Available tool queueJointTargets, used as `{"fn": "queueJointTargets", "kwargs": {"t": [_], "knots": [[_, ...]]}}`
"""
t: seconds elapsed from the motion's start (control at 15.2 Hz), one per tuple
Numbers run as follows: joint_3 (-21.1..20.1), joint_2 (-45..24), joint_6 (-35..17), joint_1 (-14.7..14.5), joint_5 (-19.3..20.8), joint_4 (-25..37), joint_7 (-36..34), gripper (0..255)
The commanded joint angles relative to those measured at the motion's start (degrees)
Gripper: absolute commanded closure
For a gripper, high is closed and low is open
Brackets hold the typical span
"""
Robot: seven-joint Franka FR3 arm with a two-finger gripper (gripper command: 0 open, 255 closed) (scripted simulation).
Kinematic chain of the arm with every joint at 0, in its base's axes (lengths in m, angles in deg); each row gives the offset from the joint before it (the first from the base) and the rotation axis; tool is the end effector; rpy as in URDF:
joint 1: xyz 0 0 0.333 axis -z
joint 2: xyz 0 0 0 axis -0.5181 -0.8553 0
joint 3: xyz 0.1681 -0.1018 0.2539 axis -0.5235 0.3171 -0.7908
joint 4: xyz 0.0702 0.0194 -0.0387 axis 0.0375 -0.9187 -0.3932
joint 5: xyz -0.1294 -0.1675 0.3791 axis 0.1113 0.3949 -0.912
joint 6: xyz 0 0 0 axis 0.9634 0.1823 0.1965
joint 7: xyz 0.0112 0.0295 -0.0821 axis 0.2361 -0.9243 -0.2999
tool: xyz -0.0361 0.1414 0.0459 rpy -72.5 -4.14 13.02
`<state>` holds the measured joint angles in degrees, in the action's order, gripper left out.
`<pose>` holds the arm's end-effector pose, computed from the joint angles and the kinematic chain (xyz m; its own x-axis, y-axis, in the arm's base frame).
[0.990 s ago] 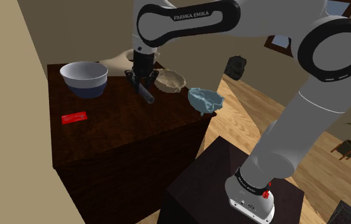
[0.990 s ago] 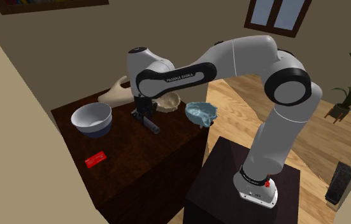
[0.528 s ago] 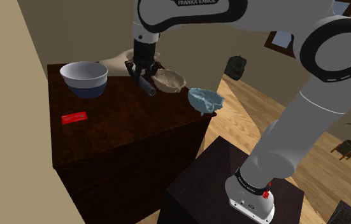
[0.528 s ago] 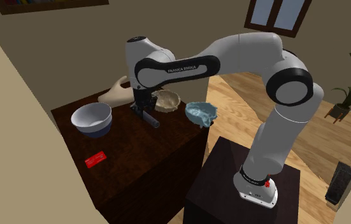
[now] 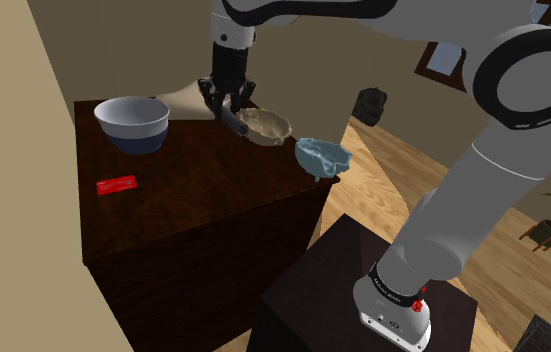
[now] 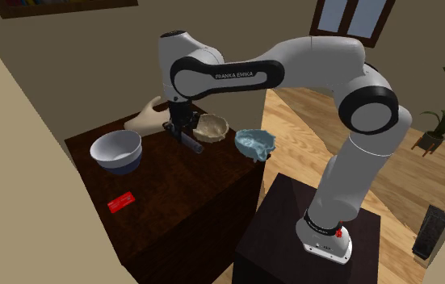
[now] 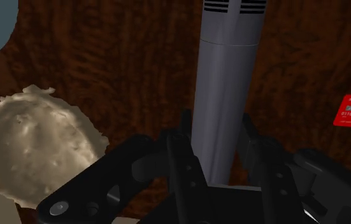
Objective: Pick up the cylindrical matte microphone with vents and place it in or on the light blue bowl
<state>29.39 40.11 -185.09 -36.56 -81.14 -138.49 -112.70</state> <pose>0.5675 0.1715 0.5264 0.9669 -0.2549 -0.0140 -0.2552 -0.9658 -0.0466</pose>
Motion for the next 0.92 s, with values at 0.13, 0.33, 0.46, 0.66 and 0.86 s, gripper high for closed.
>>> {"fn": "queueJointTargets", "kwargs": {"t": [0.13, 0.33, 0.46, 0.66, 0.86], "knots": [[2.0, 6.7, -0.1, 1.6, -1.0, -6.9, 3.9, 255], [4.0, 11.9, -0.1, 2.7, -1.2, -12.3, 7.2, 255], [5.5, 15.2, 0.2, 3.5, -1.2, -15.5, 9.4, 255], [7.8, 19.9, 0.8, 4.6, -0.7, -19.7, 12.6, 255], [10.2, 24.2, 1.6, 5.8, 0.2, -23.4, 15.9, 255]]}}
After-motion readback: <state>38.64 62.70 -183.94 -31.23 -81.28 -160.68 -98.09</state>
